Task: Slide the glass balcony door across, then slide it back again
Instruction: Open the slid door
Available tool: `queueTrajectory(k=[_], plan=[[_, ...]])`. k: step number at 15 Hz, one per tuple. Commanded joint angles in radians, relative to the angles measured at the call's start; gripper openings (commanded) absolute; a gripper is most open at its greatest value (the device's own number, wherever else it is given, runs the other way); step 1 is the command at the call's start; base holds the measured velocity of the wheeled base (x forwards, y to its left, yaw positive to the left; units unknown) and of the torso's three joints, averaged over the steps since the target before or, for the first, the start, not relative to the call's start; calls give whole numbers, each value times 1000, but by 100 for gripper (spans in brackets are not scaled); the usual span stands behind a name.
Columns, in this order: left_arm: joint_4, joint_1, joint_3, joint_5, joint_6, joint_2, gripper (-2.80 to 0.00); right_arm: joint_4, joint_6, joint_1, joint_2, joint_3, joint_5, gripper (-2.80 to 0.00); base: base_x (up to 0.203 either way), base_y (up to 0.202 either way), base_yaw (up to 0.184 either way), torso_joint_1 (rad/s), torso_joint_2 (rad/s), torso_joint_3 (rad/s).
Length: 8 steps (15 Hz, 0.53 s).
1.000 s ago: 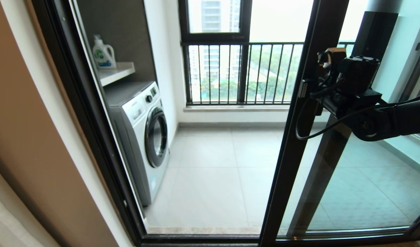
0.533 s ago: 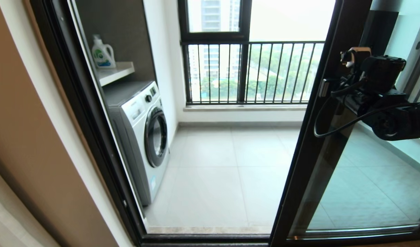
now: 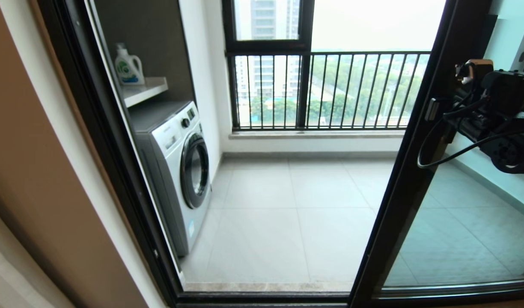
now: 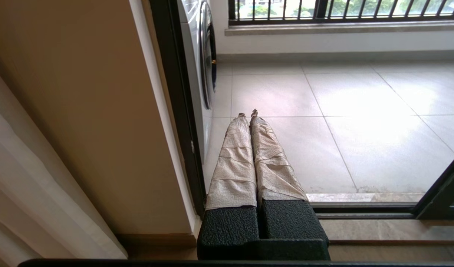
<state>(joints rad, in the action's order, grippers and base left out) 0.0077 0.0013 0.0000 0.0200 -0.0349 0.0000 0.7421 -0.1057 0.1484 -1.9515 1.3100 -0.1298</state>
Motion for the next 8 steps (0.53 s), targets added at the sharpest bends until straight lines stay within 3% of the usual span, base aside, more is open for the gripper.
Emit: queueTrajectory(k=[1, 5, 8], plan=[[0, 0, 0, 0, 0, 2, -280, 3, -3, 47, 0, 1, 21, -280, 0, 0, 0, 0, 0, 0], [0, 0, 0, 0, 0, 2, -280, 0, -23, 128, -5, 11, 75, -280, 0, 0, 0, 0, 0, 0], [0, 0, 0, 0, 0, 2, -280, 0, -22, 143, -1, 9, 79, -280, 0, 0, 0, 0, 0, 0]])
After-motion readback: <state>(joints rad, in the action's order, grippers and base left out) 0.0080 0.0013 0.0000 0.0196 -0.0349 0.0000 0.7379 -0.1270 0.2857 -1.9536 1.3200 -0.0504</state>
